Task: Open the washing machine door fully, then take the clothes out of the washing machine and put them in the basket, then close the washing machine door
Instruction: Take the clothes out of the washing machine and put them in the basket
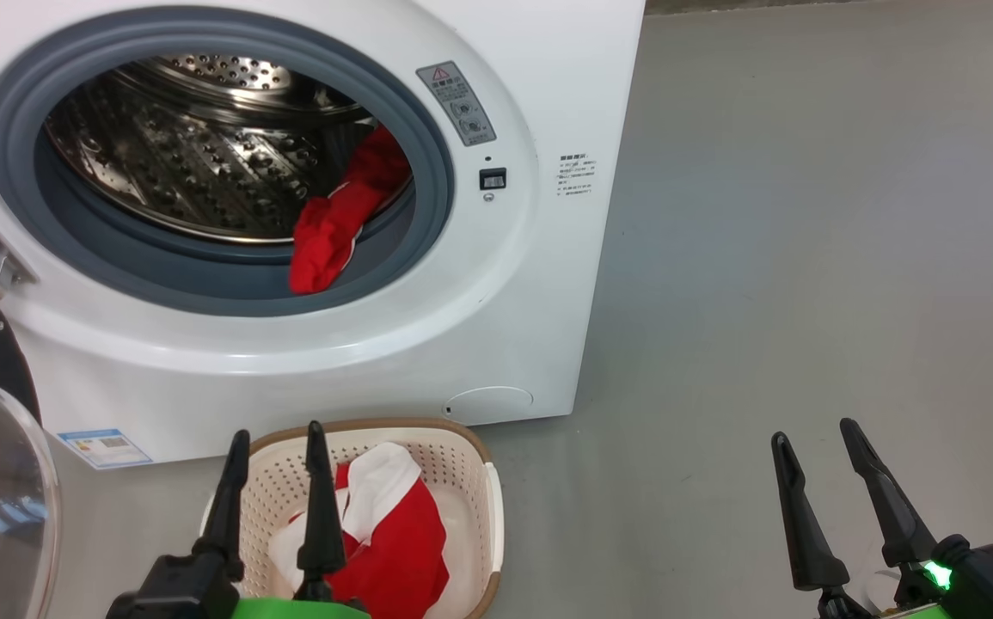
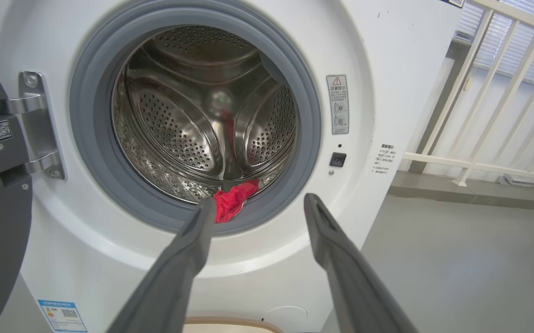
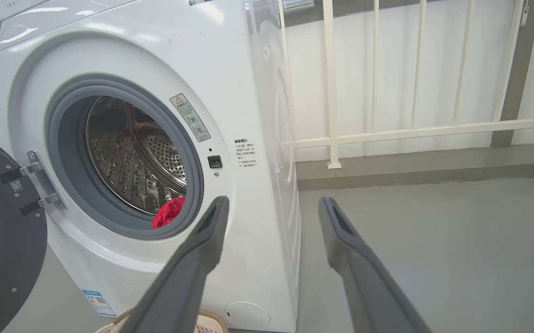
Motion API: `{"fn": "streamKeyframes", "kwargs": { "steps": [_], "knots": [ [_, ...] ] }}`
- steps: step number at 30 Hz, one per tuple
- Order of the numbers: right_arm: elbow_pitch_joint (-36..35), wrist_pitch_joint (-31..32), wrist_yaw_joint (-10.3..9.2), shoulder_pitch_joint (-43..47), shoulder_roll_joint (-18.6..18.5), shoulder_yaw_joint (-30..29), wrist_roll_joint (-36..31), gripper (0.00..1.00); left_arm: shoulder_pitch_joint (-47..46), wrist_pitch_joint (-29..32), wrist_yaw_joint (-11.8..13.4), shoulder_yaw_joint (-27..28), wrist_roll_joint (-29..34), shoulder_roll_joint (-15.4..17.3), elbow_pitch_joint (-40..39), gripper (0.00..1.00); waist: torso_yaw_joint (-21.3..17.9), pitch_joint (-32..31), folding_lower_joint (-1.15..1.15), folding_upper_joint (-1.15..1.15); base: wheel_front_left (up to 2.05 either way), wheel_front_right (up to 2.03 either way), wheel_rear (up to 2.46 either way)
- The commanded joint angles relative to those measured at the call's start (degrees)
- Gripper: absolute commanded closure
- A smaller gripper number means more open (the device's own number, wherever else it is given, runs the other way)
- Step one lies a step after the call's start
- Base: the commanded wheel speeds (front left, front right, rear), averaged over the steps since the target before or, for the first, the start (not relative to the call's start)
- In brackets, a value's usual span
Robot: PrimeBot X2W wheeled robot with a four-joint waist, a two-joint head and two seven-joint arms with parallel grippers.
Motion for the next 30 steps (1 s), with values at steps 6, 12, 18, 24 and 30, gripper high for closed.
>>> {"fn": "streamKeyframes", "kwargs": {
  "steps": [6,12,18,24,30],
  "knots": [
    [-1.67,-0.27,0.09,-0.61,-0.39,1.44,0.21,0.00,-0.74,0.01,0.35,1.22,-0.65,0.29,-2.04,0.00,-0.30,-0.01,0.00,0.00,0.00,0.00,0.00],
    [-2.01,-0.27,0.09,-0.89,-0.39,1.89,0.08,0.00,-1.41,-0.10,-0.06,1.43,-0.96,0.85,-1.72,0.00,-1.25,1.02,0.00,0.00,0.00,0.00,0.00],
    [-2.19,-0.27,0.09,-1.74,-0.39,2.21,0.07,0.00,-4.21,-0.34,-0.93,1.91,-1.03,1.67,-0.25,0.00,-2.60,3.00,0.00,0.00,0.00,0.00,0.00],
    [-2.42,-0.27,0.09,-2.62,-0.39,2.56,0.14,0.00,-8.04,-0.22,-2.10,1.87,-1.08,2.31,1.73,0.00,-3.75,6.21,0.00,0.00,0.00,0.00,0.00],
    [-2.70,-0.27,0.09,-3.80,-0.39,2.38,0.25,0.00,-14.10,0.30,-3.15,2.36,-0.57,3.56,5.24,0.00,-4.37,10.26,0.00,0.00,0.00,0.00,0.00]
  ]
}}
